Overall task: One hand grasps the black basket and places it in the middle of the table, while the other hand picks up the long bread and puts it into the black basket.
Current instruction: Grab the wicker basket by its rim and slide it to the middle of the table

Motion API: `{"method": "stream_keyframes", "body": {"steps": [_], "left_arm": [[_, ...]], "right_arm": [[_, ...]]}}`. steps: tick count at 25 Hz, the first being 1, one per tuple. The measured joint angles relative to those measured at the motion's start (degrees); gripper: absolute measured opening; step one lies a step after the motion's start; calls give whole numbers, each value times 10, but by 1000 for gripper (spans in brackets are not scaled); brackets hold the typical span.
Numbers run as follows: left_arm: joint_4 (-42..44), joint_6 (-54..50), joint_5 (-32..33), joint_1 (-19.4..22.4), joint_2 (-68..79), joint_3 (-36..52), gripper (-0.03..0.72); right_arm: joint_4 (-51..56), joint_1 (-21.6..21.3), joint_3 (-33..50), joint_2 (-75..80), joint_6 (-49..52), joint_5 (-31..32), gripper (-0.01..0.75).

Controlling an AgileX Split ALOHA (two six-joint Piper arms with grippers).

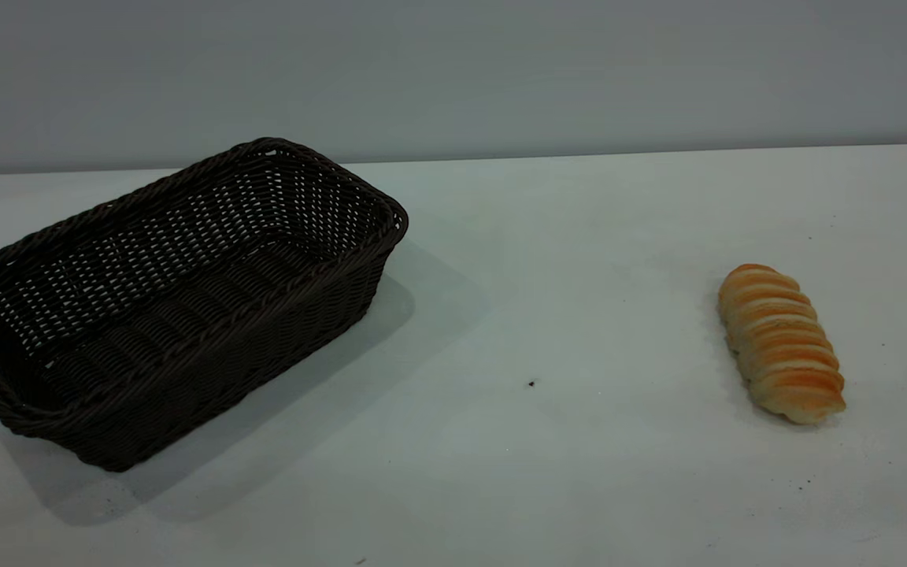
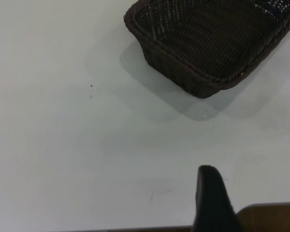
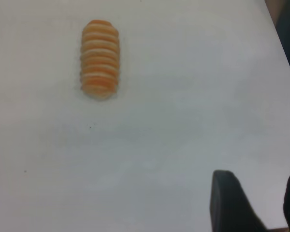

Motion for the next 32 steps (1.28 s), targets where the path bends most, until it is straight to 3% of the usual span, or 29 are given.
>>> {"method": "stream_keyframes", "body": {"steps": [32], "left_arm": [[0,0,0,-13,0,0,488]], "right_arm": [[0,0,0,0,0,0,257]]}}
